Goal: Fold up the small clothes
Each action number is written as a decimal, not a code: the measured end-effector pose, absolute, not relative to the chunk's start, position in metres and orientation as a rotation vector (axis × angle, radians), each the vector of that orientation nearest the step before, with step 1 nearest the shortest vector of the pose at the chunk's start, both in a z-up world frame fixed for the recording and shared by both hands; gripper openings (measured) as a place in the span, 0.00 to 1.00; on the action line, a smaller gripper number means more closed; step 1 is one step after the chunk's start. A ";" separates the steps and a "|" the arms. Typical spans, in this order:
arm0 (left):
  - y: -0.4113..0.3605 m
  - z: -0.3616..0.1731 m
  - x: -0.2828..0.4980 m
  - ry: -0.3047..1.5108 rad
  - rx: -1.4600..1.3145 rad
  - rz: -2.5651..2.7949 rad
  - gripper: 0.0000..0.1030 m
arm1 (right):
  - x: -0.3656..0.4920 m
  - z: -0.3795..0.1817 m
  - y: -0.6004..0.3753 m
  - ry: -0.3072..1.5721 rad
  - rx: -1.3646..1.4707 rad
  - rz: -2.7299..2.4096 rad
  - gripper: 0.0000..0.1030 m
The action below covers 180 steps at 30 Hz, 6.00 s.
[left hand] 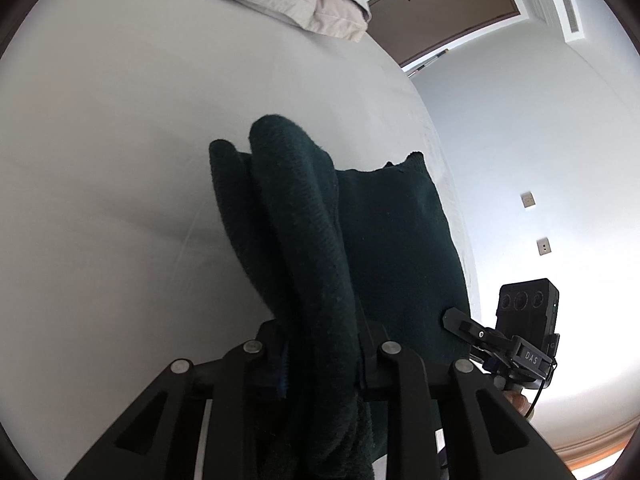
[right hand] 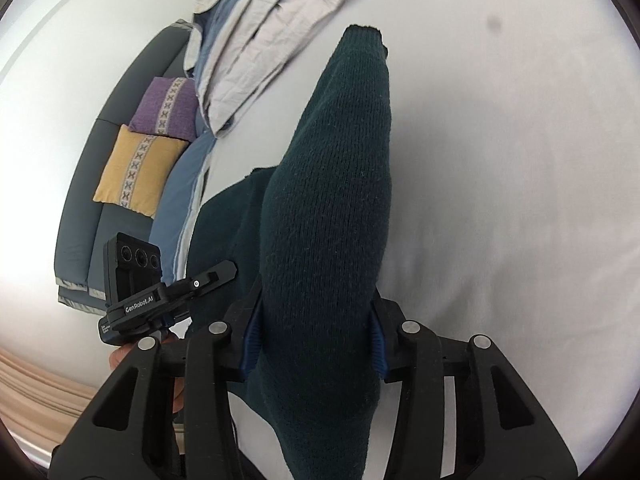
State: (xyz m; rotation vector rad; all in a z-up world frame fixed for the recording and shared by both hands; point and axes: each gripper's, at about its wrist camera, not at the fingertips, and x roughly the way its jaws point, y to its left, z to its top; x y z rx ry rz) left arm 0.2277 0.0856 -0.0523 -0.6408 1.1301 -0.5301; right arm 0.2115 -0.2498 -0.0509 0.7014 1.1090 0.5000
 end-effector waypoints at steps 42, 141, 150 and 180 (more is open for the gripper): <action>0.041 -0.100 0.074 1.151 -0.603 -0.515 0.44 | -0.071 -0.056 -0.395 0.950 0.957 0.326 0.47; -0.026 -0.032 -0.045 0.922 0.016 -0.083 1.00 | -0.149 0.027 -0.259 0.976 0.145 -0.125 1.00; -0.025 -0.036 -0.044 0.931 0.017 -0.087 1.00 | -0.146 0.023 -0.255 0.980 0.143 -0.120 1.00; -0.026 -0.039 -0.044 0.938 0.021 -0.093 1.00 | -0.143 0.017 -0.254 0.987 0.142 -0.117 1.00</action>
